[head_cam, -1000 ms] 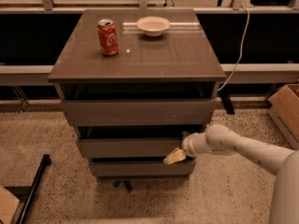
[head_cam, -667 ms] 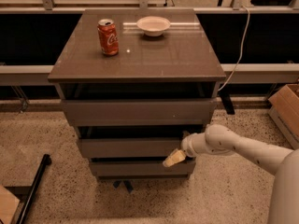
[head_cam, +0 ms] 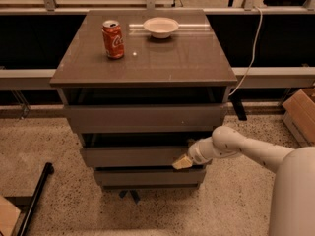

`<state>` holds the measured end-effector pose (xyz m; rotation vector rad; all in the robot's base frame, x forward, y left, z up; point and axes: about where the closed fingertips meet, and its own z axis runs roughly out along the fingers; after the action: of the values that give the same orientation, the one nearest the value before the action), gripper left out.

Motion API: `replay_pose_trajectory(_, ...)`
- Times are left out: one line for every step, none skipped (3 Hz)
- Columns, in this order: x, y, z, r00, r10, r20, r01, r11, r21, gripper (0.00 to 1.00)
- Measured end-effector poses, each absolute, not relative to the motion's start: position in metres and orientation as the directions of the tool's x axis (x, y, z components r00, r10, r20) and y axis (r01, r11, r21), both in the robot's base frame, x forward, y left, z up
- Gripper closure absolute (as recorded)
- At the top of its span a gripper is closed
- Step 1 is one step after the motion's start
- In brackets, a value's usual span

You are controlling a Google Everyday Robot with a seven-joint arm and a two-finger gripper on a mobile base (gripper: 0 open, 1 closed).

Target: Open middle drawer

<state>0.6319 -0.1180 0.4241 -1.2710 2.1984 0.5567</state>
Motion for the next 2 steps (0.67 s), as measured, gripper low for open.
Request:
replay_pose_trajectory(0.6319,-0.1180,0.4280,-0.413,-0.657,-0.631,-0.878,0.471,0.084,0.66)
replay_pose_trajectory(0.6319,-0.1180,0.4295,-0.413,-0.657,-0.631,-0.878,0.471,0.084,0.89)
